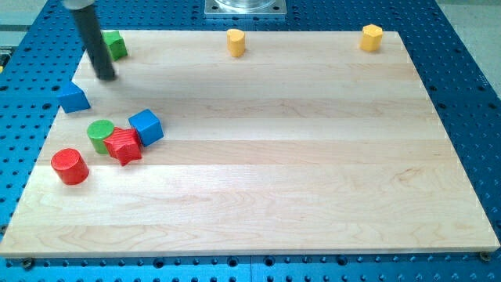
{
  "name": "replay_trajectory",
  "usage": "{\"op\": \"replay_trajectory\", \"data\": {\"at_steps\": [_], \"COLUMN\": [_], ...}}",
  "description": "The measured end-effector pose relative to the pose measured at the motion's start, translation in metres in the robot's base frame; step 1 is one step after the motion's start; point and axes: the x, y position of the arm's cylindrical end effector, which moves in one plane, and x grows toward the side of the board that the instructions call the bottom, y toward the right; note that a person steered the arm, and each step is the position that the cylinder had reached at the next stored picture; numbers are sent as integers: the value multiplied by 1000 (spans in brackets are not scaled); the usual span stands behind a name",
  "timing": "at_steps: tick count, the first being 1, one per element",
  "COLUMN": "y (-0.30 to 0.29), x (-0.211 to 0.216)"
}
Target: Move the triangle down and slightly right
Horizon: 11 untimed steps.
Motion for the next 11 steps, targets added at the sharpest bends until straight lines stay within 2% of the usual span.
{"op": "replay_trajectory", "data": {"at_steps": [1, 2, 3, 11], "y": [-38, -43, -43, -44], "x": [30, 34, 66, 66]}}
